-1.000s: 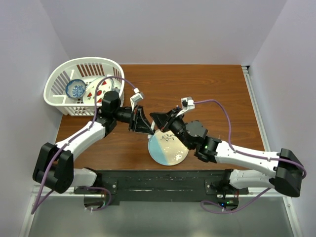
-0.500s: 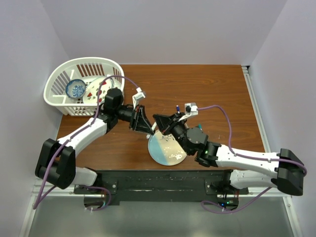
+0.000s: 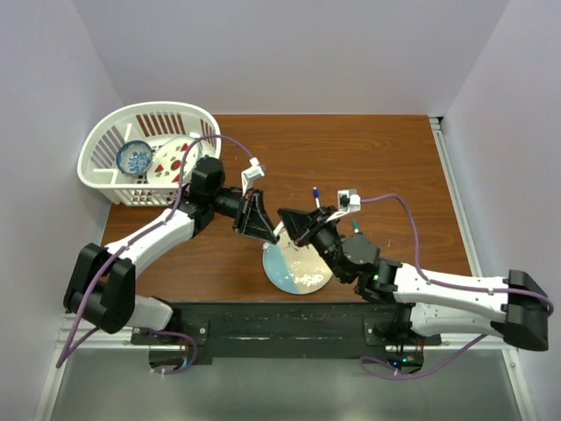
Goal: Insert the pens into the pen caps
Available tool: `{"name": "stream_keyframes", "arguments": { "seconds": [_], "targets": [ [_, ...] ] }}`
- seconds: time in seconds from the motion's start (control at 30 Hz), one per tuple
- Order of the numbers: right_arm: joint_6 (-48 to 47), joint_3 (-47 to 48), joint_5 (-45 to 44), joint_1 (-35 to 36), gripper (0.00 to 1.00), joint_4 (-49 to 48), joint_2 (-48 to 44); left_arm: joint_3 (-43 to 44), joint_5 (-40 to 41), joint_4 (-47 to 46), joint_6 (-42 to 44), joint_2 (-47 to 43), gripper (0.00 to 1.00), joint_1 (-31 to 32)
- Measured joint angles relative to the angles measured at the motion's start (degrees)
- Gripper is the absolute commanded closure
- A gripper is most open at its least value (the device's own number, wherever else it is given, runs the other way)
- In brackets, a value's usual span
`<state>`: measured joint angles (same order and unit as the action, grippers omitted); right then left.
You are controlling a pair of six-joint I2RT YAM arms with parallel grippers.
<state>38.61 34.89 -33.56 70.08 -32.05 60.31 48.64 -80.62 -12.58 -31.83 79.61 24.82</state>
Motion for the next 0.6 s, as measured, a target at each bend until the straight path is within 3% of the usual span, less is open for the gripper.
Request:
{"name": "stream_keyframes", "arguments": {
  "seconds": [0.1, 0.13, 0.27, 0.43, 0.6],
  "targets": [
    [-0.57, 3.3, -3.23, 2.21, 0.75, 8.28, -3.02, 0.0, 0.02, -3.56, -1.66, -0.74, 1.0, 1.27],
    [-0.83, 5.07, -4.44, 2.95, 0.63, 11.47, -3.61, -0.02, 0.13, -5.31, -2.25, -1.27, 1.0, 1.4],
    [-1.25, 10.16, -4.39, 7.74, 0.46, 23.34, -5.51, -1.07, 6.86, -12.72, -4.57, -5.11, 1.0, 1.36],
    [-1.16, 10.54, 1.75, 14.97, 0.37, 30.84, -7.19, -2.51, 26.25, -14.21, -4.9, -6.56, 1.0, -1.9],
    [-1.68, 10.54, 0.98, 14.6, 0.36, 33.0, -11.93, -4.48, 32.0, -12.04, -4.57, -9.07, 1.0, -1.95]
  ]
}}
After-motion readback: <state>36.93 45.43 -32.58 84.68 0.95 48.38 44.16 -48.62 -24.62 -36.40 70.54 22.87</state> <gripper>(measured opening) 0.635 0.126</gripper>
